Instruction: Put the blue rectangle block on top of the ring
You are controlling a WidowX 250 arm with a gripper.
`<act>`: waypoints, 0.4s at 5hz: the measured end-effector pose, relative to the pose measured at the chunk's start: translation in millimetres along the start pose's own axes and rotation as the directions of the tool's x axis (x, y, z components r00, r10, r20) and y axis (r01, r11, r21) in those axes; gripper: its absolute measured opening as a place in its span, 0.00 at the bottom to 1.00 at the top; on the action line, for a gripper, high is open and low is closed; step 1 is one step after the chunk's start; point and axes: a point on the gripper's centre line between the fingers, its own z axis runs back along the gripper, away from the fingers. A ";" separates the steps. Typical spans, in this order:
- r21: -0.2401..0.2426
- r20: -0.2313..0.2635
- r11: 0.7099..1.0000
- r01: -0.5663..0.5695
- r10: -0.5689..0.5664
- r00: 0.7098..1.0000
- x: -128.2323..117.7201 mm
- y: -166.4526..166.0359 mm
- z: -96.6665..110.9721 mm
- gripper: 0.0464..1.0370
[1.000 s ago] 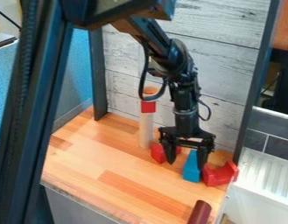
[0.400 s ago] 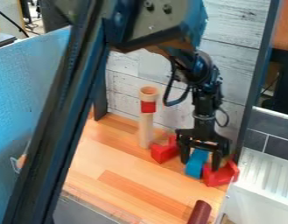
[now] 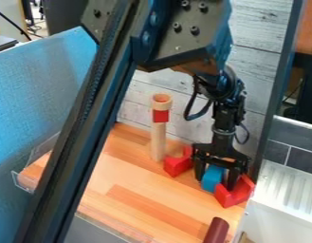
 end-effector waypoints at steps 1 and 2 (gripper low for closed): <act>-0.016 -0.017 1.000 0.004 -0.004 1.000 -0.4 1.8 -0.3 0.63; -0.072 -0.049 0.997 0.013 -0.016 0.999 -9.3 11.0 -1.1 0.55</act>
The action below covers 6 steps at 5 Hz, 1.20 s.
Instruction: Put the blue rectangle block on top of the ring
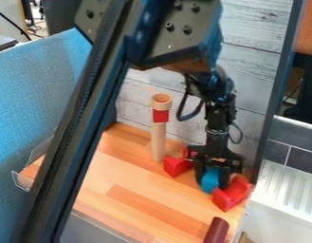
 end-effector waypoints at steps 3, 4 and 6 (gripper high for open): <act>-0.252 0.007 0.967 -0.042 0.045 0.999 -32.6 40.2 100.3 0.55; -0.317 -0.043 0.946 -0.064 0.053 0.998 -43.3 41.6 122.9 0.55; -0.380 0.033 0.920 -0.098 0.120 0.992 -46.1 59.9 167.8 0.55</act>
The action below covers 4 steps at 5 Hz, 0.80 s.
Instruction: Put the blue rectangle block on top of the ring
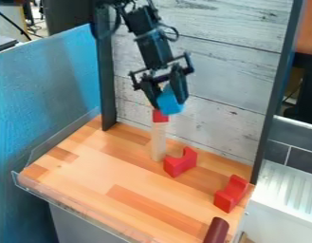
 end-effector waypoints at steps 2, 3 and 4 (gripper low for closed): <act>0.159 0.228 0.976 -0.149 0.110 0.967 11.0 -0.6 15.1 0.55; 0.266 0.264 0.945 -0.189 0.117 0.957 16.5 -15.6 8.1 0.55; 0.321 0.240 0.913 -0.252 0.179 0.954 34.2 -17.6 5.5 0.55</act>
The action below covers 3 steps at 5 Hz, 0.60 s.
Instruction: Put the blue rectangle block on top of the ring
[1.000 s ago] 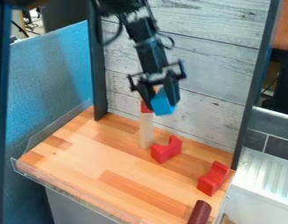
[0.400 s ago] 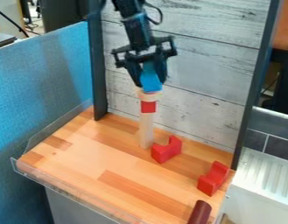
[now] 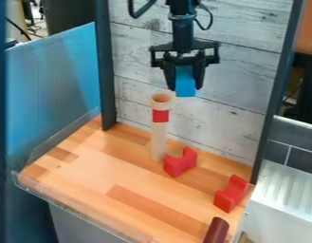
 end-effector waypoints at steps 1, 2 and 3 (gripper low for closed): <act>0.027 -0.057 0.999 -0.045 0.047 0.997 18.7 -4.1 -8.2 0.55; 0.022 -0.131 0.996 -0.092 0.094 0.987 38.5 -2.3 -17.0 0.55; 0.008 -0.161 0.985 -0.174 0.173 0.972 49.7 20.8 -18.1 0.55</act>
